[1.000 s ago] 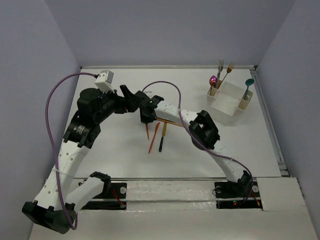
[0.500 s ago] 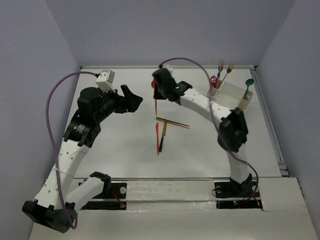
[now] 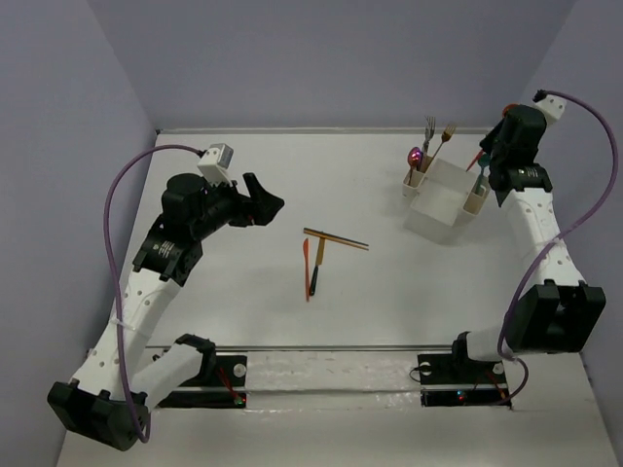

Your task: Sort the eating utensils into containers

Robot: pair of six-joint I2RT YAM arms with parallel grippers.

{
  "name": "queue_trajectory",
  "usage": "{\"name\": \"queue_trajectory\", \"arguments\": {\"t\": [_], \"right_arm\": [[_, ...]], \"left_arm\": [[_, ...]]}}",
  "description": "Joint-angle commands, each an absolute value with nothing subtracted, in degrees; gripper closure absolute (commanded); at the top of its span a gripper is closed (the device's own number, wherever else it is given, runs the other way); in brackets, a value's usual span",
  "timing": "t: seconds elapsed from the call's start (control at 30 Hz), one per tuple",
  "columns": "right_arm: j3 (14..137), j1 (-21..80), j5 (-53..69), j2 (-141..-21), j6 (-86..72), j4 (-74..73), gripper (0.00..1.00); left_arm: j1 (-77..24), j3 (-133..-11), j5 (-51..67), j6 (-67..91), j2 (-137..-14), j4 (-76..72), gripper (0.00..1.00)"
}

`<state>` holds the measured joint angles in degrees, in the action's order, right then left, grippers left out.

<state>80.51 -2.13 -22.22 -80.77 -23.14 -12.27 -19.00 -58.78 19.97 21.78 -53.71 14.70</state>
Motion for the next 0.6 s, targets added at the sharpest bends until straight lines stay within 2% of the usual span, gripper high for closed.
{"name": "queue_trajectory", "arguments": {"t": [0.0, 0.27, 0.57], "right_arm": [[77.79, -7.46, -21.88, -82.17, -17.14, -6.86, 0.93], [76.64, -8.09, -26.54, -86.74, -9.85, 1.66, 0.93], [75.59, -8.61, -27.77, -91.32, -7.21, 4.83, 0.93]], "left_arm": [[-18.90, -57.05, 20.48, 23.46, -52.65, 10.99, 0.01], [-18.90, -57.04, 18.90, 24.96, -54.23, 9.14, 0.01], [-18.90, -55.90, 17.76, 24.35, -54.76, 9.76, 0.01]]}}
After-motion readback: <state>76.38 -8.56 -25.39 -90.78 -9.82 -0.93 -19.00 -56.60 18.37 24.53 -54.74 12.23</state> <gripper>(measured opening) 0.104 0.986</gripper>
